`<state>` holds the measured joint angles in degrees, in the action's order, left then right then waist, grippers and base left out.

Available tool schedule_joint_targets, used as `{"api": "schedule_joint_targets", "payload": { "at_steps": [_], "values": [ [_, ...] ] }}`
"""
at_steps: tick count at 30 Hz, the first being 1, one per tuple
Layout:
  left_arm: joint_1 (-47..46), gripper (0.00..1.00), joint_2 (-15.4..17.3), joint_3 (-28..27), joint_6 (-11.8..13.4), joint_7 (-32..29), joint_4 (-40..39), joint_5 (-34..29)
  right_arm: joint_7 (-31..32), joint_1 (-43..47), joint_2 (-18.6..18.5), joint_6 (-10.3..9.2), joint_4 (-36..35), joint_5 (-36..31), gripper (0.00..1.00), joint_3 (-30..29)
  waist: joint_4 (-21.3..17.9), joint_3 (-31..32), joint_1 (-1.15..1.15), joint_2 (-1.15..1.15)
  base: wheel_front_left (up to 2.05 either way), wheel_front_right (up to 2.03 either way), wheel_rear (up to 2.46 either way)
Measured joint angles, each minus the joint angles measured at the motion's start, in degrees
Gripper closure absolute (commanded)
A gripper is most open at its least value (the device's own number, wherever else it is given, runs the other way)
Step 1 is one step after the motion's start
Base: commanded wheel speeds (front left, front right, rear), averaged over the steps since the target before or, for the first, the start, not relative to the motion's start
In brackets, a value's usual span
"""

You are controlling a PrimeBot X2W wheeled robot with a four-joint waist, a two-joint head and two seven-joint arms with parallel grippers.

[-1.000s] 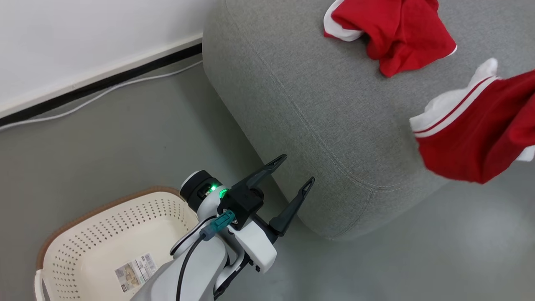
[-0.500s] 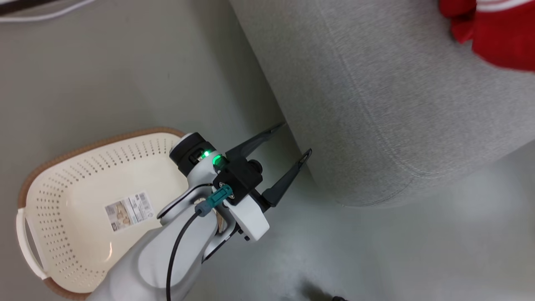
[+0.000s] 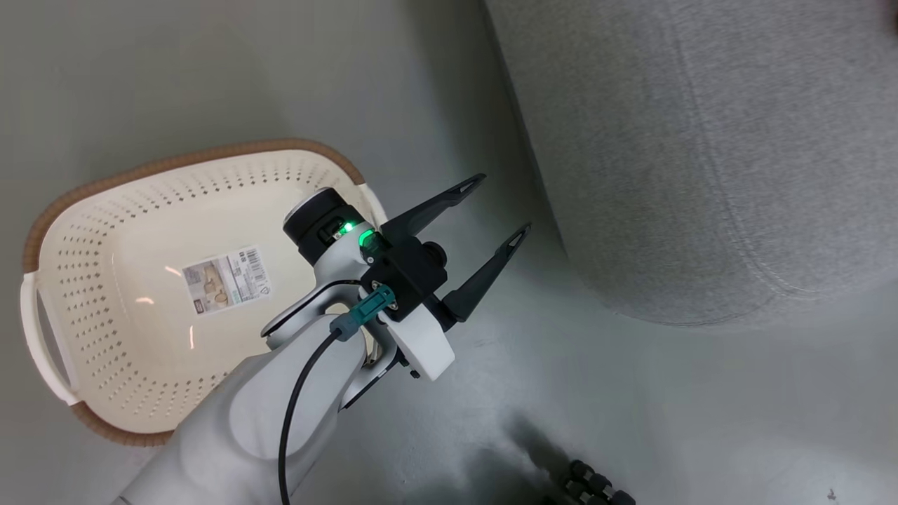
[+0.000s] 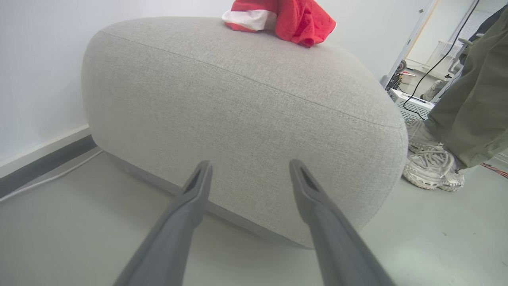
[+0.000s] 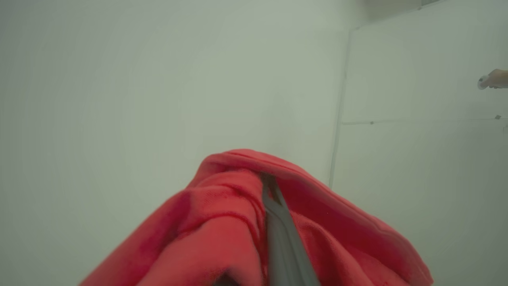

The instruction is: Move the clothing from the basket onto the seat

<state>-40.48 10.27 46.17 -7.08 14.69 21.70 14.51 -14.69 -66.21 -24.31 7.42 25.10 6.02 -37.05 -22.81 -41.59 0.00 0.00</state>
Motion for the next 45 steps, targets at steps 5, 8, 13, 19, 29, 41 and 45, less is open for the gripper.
{"api": "schedule_joint_targets", "payload": {
  "at_steps": [5, 8, 13, 19, 29, 41, 45],
  "values": [
    [-0.15, 0.00, -0.11, -0.08, 0.00, 0.01, -0.18, -0.36, -0.02, -5.05, -2.55, 0.00, 5.77, -6.28, 1.00, -3.32, 2.13, -2.21, 0.00, 0.00, 0.00, 0.00, 0.00],
    [-0.64, 0.00, -0.43, -0.04, 0.00, 0.01, -0.41, -0.40, -0.02, -7.84, -3.47, 0.00, 9.60, -10.17, 1.00, -6.47, 3.70, -3.47, 0.00, 0.00, 0.00, 0.00, 0.00],
    [-0.75, 0.00, -0.80, -0.78, 0.00, 0.02, -0.33, -0.36, 0.94, -11.92, -2.68, 0.00, 14.92, -15.39, 1.00, -11.39, 6.83, -5.91, 0.00, 0.00, 0.00, 0.00, 0.00],
    [2.43, 0.00, -2.19, -4.02, 0.60, 0.02, -0.71, 0.33, 5.88, -11.83, -1.90, 0.00, 22.25, -13.61, 1.00, -8.78, 9.70, -7.19, 0.00, 0.00, 0.00, 0.00, 0.00],
    [2.83, 0.00, -4.02, -5.90, 0.51, 0.02, -0.90, 0.20, 2.12, -10.07, -4.99, 0.01, 37.97, -8.21, 0.00, 0.87, 13.93, -6.12, 0.00, 0.00, 0.00, 0.00, 0.00],
    [4.82, 0.00, -5.82, -9.35, 0.01, 0.02, -0.78, 0.14, 0.29, 8.53, -2.40, 0.00, 30.73, 4.64, 0.00, 12.99, 15.25, 2.04, 0.00, 0.00, 0.00, 0.00, 0.00],
    [7.13, 0.00, -6.00, -11.91, 0.01, 0.02, -0.59, 0.13, 0.29, 16.55, -0.92, 0.00, 24.34, 8.57, 0.00, 16.44, 15.64, 5.53, 0.00, 0.00, 0.00, 0.00, 0.00]
  ]
}}
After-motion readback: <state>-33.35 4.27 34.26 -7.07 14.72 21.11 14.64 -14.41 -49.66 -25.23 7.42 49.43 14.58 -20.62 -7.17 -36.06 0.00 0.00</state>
